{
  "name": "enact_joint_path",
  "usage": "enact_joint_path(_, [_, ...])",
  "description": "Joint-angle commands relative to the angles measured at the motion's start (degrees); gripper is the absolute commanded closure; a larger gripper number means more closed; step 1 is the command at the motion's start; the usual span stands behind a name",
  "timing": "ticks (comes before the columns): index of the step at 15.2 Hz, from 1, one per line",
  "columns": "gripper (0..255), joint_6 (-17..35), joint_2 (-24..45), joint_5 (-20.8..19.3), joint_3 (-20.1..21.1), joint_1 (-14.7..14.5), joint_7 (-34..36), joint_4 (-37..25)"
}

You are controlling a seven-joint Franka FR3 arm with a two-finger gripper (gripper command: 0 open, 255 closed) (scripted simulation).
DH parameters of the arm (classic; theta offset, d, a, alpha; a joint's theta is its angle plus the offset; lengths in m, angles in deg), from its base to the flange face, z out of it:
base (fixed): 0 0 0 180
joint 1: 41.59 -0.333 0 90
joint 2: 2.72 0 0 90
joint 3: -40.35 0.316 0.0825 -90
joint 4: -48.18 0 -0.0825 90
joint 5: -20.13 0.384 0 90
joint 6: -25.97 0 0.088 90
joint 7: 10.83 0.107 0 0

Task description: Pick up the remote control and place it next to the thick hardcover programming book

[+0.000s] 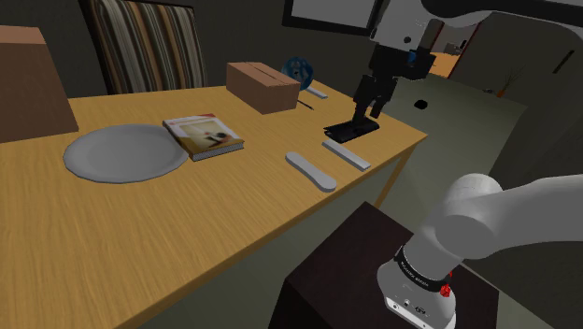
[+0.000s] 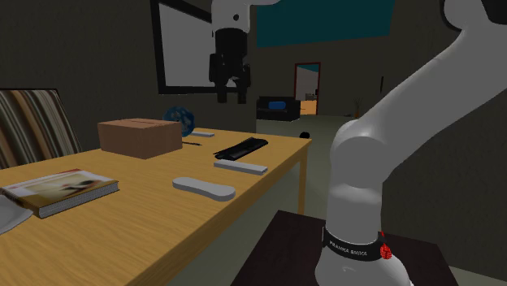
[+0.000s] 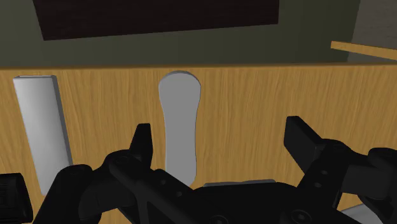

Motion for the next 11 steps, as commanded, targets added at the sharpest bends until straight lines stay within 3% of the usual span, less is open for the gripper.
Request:
enact_joint_path(1, [0, 0.0, 0.0, 0.0, 0.0, 0.0, 0.0, 0.0])
enact_joint_path(11, [0, 15.89, 7.81, -6.9, -7.41, 4.14, -8.22, 7.61])
